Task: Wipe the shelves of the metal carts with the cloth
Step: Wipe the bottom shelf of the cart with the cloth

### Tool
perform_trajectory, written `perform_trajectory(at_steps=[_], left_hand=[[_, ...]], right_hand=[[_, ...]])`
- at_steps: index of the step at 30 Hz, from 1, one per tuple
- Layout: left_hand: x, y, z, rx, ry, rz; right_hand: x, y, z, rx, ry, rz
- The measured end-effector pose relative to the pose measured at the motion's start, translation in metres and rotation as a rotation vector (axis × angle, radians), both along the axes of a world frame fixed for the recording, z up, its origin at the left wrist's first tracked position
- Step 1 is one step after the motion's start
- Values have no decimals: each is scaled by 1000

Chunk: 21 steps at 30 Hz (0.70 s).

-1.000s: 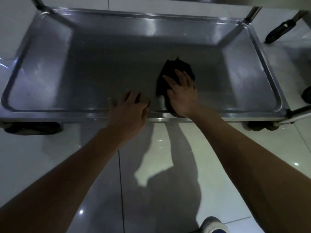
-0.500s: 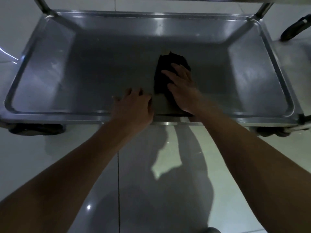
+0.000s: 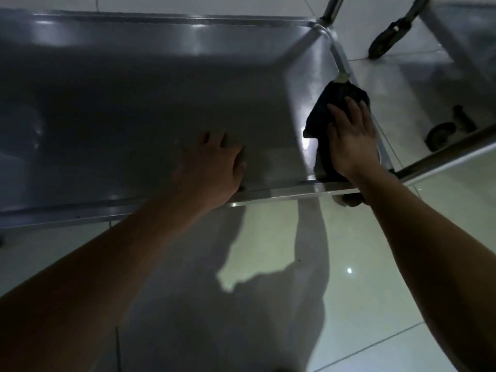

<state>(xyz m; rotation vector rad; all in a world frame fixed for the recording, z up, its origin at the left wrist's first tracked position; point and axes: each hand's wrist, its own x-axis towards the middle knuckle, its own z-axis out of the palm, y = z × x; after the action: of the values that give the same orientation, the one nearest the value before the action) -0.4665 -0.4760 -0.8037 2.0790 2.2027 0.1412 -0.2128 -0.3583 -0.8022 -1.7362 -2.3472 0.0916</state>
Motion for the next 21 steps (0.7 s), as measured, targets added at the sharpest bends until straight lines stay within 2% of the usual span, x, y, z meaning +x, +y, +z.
perform_trajectory(at_steps=[6,9,15,21], left_hand=[[-3,0,-3,26,6,-4],[-1,-3,-3,25,44,-14],[-29,-18,1,73,-26,-58],[-108,-59,0,124,-10,131]], right_hand=[[6,6,5,-26,42,-94],[-10,0,5,-49,32,-70],[-76,-4,-3,-60,6,8],[-173,-27,-5,-142,29,138]])
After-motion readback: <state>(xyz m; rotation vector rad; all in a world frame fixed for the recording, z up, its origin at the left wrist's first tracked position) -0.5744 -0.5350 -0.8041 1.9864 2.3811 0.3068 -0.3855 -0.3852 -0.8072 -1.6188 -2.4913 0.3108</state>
